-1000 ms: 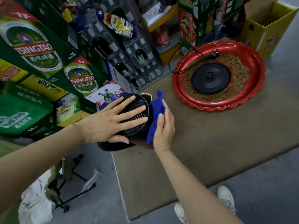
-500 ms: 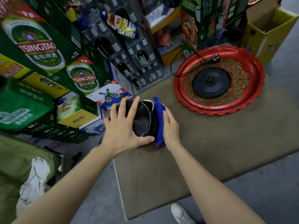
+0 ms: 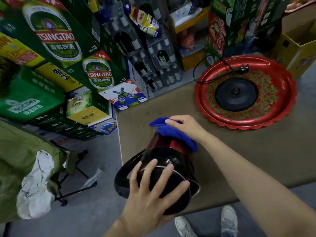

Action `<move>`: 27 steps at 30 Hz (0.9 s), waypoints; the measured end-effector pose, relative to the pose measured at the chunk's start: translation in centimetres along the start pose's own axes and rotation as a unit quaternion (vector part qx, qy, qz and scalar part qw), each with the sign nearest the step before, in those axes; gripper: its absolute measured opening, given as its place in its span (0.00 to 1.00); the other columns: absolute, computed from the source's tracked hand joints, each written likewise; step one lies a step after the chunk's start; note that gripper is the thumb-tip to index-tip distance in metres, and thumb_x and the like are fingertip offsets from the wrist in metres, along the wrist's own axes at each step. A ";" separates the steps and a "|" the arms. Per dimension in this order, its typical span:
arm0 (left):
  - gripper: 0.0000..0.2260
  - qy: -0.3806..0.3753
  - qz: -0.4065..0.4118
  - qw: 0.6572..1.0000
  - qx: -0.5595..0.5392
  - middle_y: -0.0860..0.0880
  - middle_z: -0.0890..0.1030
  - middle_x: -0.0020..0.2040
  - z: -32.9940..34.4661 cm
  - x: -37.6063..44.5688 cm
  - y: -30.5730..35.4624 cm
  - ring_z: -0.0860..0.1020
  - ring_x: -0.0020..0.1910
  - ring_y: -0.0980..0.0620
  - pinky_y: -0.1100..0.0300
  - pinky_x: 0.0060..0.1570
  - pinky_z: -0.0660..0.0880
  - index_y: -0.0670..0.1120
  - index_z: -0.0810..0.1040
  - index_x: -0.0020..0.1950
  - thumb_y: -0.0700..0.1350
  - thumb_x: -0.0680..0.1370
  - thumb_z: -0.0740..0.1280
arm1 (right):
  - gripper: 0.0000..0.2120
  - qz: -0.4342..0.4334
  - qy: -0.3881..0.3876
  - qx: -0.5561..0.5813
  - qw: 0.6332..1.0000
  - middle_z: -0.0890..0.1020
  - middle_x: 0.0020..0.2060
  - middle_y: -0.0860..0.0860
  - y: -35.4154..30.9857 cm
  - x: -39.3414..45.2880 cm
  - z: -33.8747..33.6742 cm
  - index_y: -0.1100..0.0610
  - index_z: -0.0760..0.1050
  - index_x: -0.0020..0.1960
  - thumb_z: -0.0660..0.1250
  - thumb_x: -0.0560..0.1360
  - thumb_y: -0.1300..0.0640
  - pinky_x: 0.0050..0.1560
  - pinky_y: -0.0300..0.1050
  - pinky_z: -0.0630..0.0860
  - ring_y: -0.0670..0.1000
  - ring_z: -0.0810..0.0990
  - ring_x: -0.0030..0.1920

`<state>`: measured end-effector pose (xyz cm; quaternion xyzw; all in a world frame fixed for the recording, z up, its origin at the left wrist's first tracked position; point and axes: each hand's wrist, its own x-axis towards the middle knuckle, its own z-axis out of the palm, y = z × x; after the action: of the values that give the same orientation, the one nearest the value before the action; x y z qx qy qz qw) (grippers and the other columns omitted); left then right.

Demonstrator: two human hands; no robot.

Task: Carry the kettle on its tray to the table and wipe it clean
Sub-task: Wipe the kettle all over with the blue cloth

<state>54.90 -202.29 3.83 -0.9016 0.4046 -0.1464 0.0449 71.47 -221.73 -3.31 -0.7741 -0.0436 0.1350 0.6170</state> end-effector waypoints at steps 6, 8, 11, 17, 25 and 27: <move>0.23 0.051 -0.001 0.996 0.068 0.52 0.71 0.72 1.6 -0.8 3.4 0.66 0.73 0.42 0.34 0.70 0.64 0.66 0.72 0.69 0.62 0.75 0.70 | 0.19 -0.165 -0.199 -0.162 0.952 0.82 0.58 0.38 -5.0 -2.8 1.4 0.40 0.81 0.58 0.64 0.72 0.34 0.63 0.44 0.71 0.41 0.77 0.61; 0.22 0.037 0.028 0.993 0.104 0.53 0.66 0.75 2.0 -1.6 4.2 0.64 0.74 0.43 0.34 0.72 0.61 0.68 0.70 0.70 0.60 0.77 0.69 | 0.16 -0.194 -0.310 -0.286 0.885 0.84 0.53 0.39 -7.4 -1.8 3.7 0.41 0.82 0.54 0.64 0.74 0.35 0.55 0.46 0.73 0.43 0.79 0.55; 0.23 0.032 0.042 0.990 0.132 0.53 0.64 0.76 2.0 -2.1 4.0 0.63 0.75 0.43 0.34 0.73 0.61 0.69 0.69 0.71 0.60 0.77 0.69 | 0.16 -0.121 -0.347 -0.307 0.878 0.84 0.41 0.42 -6.7 3.3 4.4 0.47 0.84 0.48 0.66 0.75 0.36 0.46 0.42 0.71 0.46 0.80 0.47; 0.23 0.066 0.016 0.996 0.051 0.55 0.71 0.70 1.5 -1.1 2.1 0.68 0.72 0.44 0.36 0.67 0.68 0.67 0.71 0.70 0.59 0.75 0.70 | 0.10 0.045 -0.181 -0.083 0.979 0.87 0.43 0.50 0.0 8.1 1.7 0.52 0.87 0.46 0.73 0.73 0.46 0.51 0.41 0.75 0.44 0.81 0.42; 0.30 0.048 -0.011 0.999 0.008 0.49 0.69 0.73 0.9 -0.1 0.0 0.68 0.71 0.38 0.32 0.65 0.67 0.62 0.67 0.74 0.63 0.74 0.69 | 0.20 -0.134 0.016 -0.026 0.990 0.76 0.66 0.44 -0.7 -4.7 0.5 0.50 0.80 0.61 0.71 0.71 0.45 0.73 0.43 0.59 0.45 0.70 0.68; 0.29 0.047 -0.014 0.999 0.005 0.48 0.70 0.72 0.9 -0.1 0.3 0.68 0.71 0.38 0.32 0.65 0.67 0.62 0.67 0.74 0.63 0.75 0.68 | 0.15 -0.245 -0.011 -0.037 0.969 0.80 0.63 0.46 -3.5 -6.7 1.3 0.52 0.83 0.58 0.70 0.74 0.49 0.69 0.48 0.63 0.48 0.74 0.64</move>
<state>54.87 -202.49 2.86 -0.8989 0.3932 -0.1915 0.0282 65.03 -221.25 0.89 -0.7609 -0.2431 -0.0135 0.6015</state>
